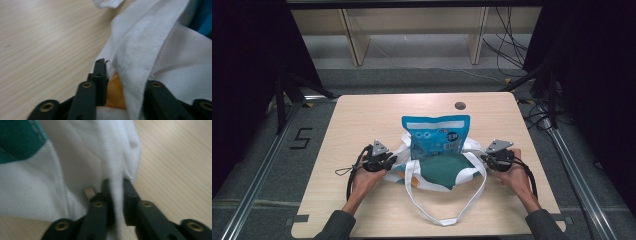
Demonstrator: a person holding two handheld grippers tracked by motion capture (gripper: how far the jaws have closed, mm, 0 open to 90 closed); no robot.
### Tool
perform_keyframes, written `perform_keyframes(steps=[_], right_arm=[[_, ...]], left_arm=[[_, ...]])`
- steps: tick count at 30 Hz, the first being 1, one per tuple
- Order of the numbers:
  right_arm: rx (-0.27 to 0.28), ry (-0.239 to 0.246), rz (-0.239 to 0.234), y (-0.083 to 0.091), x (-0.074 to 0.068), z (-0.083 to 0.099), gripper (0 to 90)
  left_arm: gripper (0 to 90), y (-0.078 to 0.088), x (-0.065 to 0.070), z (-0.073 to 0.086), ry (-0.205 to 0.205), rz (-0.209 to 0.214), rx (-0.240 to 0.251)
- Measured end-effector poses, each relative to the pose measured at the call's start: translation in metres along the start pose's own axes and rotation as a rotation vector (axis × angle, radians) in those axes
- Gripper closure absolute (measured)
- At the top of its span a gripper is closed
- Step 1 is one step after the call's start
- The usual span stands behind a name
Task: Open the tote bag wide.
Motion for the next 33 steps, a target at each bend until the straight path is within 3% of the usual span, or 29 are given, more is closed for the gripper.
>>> perform_keyframes(steps=[3,5,6,7,8,10,12,13,16,17,19,22,24,27,28,29,31,32,33], right_arm=[[0.040,-0.045,0.046,0.019,0.009,-0.011,62.2],[0.137,-0.125,0.055,0.038,0.015,-0.024,54.2],[0.199,-0.137,0.063,0.047,0.019,-0.033,51.0],[0.242,-0.161,0.054,0.058,0.020,-0.041,49.6],[0.296,-0.184,0.045,0.069,0.020,-0.049,49.6],[0.385,-0.242,-0.019,0.089,0.012,-0.067,49.6],[0.420,-0.215,-0.058,0.096,0.003,-0.077,49.0],[0.425,-0.202,-0.089,0.095,-0.007,-0.081,48.3],[0.362,-0.130,-0.153,0.084,-0.028,-0.084,46.2],[0.337,-0.102,-0.176,0.079,-0.032,-0.084,45.7],[0.317,-0.110,-0.201,0.069,-0.037,-0.083,44.5],[0.299,-0.134,-0.282,0.053,-0.037,-0.080,41.1],[0.302,-0.157,-0.305,0.045,-0.037,-0.080,42.4],[0.301,-0.145,-0.361,0.043,-0.036,-0.079,58.2],[0.292,-0.090,-0.349,0.045,-0.036,-0.078,65.2],[0.280,-0.067,-0.346,0.047,-0.036,-0.078,71.6],[0.279,-0.054,-0.348,0.053,-0.039,-0.075,77.0],[0.283,-0.016,-0.335,0.055,-0.040,-0.073,78.8],[0.266,-0.017,-0.326,0.058,-0.043,-0.071,80.5]], left_arm=[[54.9,0.010,-0.005,-0.011,0.006,0.010,0.014],[47.4,0.015,-0.005,-0.021,0.038,0.002,0.073],[42.3,0.017,-0.005,-0.027,0.051,-0.002,0.090],[39.8,0.019,-0.002,-0.032,0.059,-0.007,0.113],[39.1,0.020,0.000,-0.037,0.029,-0.005,0.123],[38.7,0.020,0.005,-0.046,0.009,-0.001,0.139],[39.4,0.018,0.011,-0.053,0.007,0.005,0.166],[41.2,0.015,0.014,-0.055,0.017,0.016,0.182],[43.6,0.008,0.019,-0.061,-0.020,0.046,0.173],[44.7,0.005,0.020,-0.062,-0.014,0.055,0.180],[46.9,0.002,0.022,-0.064,-0.029,0.071,0.169],[52.8,-0.004,0.022,-0.064,-0.035,0.092,0.163],[60.6,-0.008,0.021,-0.062,-0.025,0.111,0.164],[71.8,-0.013,0.020,-0.060,-0.043,0.110,0.148],[73.5,-0.016,0.021,-0.061,-0.027,0.101,0.162],[74.6,-0.017,0.019,-0.061,-0.030,0.108,0.150],[75.5,-0.019,0.018,-0.064,0.004,0.109,0.157],[75.8,-0.020,0.018,-0.064,0.010,0.116,0.154],[76.3,-0.022,0.018,-0.063,0.006,0.118,0.151]])
Point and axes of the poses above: each handheld gripper's, and its own axes: y roughly backward along the jaws, z roughly out of its underside, x roughly to its right, the point moved 3 cm from there along -y, roughly forward along the jaws, and after that the axes turned 14 degrees about x, right-handed, at the moved point
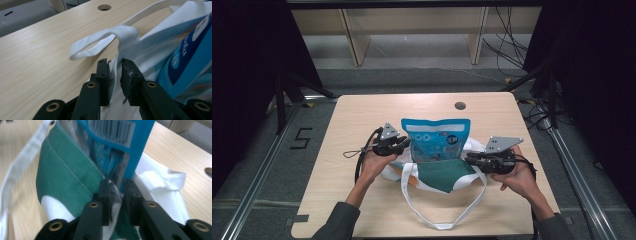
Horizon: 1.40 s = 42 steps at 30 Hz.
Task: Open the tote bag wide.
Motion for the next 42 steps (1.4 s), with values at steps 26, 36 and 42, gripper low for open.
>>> perform_keyframes(steps=[26,36,42], right_arm=[[-0.256,0.041,-0.113,-0.012,-0.067,0.074,82.2],[0.005,0.059,0.023,0.023,-0.047,0.023,69.0],[0.085,0.021,0.116,0.027,-0.026,0.004,63.9]], left_arm=[[68.7,-0.008,-0.008,0.030,0.064,-0.039,-0.122],[66.2,0.052,0.022,0.003,0.058,0.044,-0.035],[66.5,0.066,0.059,-0.003,0.084,0.160,0.015]])
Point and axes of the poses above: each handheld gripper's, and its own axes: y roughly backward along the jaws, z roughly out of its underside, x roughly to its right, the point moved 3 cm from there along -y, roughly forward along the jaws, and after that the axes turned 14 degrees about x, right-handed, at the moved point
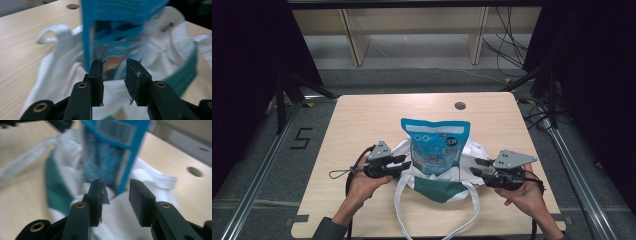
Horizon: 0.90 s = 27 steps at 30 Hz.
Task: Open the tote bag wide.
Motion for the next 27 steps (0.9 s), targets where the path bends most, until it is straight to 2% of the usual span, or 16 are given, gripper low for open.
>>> perform_keyframes(steps=[1,3,4,7,8,9,11,14,16,19,20,21,22,23,25,27], right_arm=[[-0.012,0.002,0.029,-0.001,0.003,-0.002,63.8],[-0.025,0.037,0.049,-0.005,0.010,-0.005,63.7],[-0.031,0.056,0.058,-0.010,0.014,-0.005,63.2],[-0.084,0.033,0.058,-0.024,0.023,0.001,62.1],[-0.103,0.031,0.069,-0.030,0.025,0.004,63.8],[-0.121,0.057,0.052,-0.036,0.030,0.007,68.7],[-0.148,0.068,0.033,-0.046,0.036,0.013,77.3],[-0.158,0.093,0.068,-0.056,0.050,0.013,85.2],[-0.156,0.067,0.120,-0.062,0.061,0.010,85.5],[-0.178,0.038,0.184,-0.079,0.079,0.016,85.6],[-0.190,0.039,0.190,-0.085,0.083,0.020,85.9],[-0.190,0.039,0.190,-0.085,0.083,0.020,85.9],[-0.263,0.001,0.211,-0.103,0.088,0.038,85.9],[-0.293,-0.008,0.210,-0.111,0.091,0.047,86.0],[-0.325,-0.059,0.196,-0.121,0.093,0.060,86.3],[-0.323,-0.028,0.212,-0.128,0.093,0.064,86.4]], left_arm=[[67.2,-0.002,0.003,0.001,-0.007,0.014,0.003],[67.9,-0.008,0.011,0.005,-0.022,0.038,-0.015],[68.8,-0.011,0.016,0.007,-0.012,0.037,-0.020],[74.2,-0.017,0.024,0.012,-0.049,0.054,-0.035],[76.3,-0.018,0.026,0.015,-0.053,0.063,-0.044],[78.7,-0.019,0.027,0.017,-0.073,0.078,-0.054],[84.7,-0.023,0.034,0.028,-0.082,0.101,-0.084],[89.4,-0.027,0.042,0.045,-0.163,0.123,-0.174],[89.5,-0.027,0.044,0.049,-0.183,0.121,-0.184],[89.6,-0.030,0.049,0.065,-0.221,0.118,-0.247],[89.6,-0.032,0.051,0.072,-0.246,0.121,-0.271],[89.7,-0.032,0.051,0.072,-0.246,0.121,-0.271],[89.7,-0.035,0.052,0.078,-0.233,0.123,-0.260],[89.7,-0.035,0.053,0.077,-0.218,0.127,-0.258],[89.7,-0.035,0.050,0.077,-0.235,0.115,-0.274],[89.7,-0.034,0.052,0.077,-0.242,0.119,-0.270]])
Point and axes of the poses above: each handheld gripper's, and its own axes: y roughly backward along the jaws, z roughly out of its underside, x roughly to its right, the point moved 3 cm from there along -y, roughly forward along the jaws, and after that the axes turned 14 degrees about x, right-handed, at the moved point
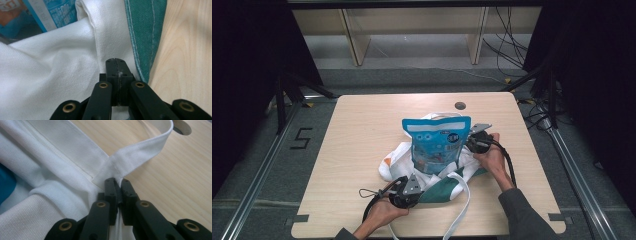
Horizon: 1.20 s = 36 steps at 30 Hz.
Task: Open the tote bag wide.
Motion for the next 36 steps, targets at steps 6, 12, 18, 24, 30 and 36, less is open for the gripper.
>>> perform_keyframes(steps=[6,12,18,24,30,36], right_arm=[[0.033,-0.073,-0.002,0.012,0.006,-0.002,74.5],[0.191,-0.146,-0.026,0.062,0.017,-0.027,64.7],[0.189,-0.109,-0.155,0.091,-0.014,-0.024,68.5],[0.096,-0.067,-0.243,0.091,-0.048,-0.004,76.0],[-0.021,0.016,-0.256,0.080,-0.066,0.020,84.2],[-0.025,-0.014,-0.237,0.068,-0.064,0.038,87.2]], left_arm=[[79.5,0.020,-0.008,-0.020,0.024,-0.023,0.088],[75.6,0.053,-0.051,-0.042,0.050,-0.173,0.184],[76.1,0.043,-0.100,-0.038,0.050,-0.279,0.127],[79.5,0.016,-0.128,-0.041,0.116,-0.305,0.142],[88.8,-0.008,-0.161,-0.027,0.226,-0.326,0.140],[89.4,-0.029,-0.168,-0.009,0.281,-0.303,0.112]])
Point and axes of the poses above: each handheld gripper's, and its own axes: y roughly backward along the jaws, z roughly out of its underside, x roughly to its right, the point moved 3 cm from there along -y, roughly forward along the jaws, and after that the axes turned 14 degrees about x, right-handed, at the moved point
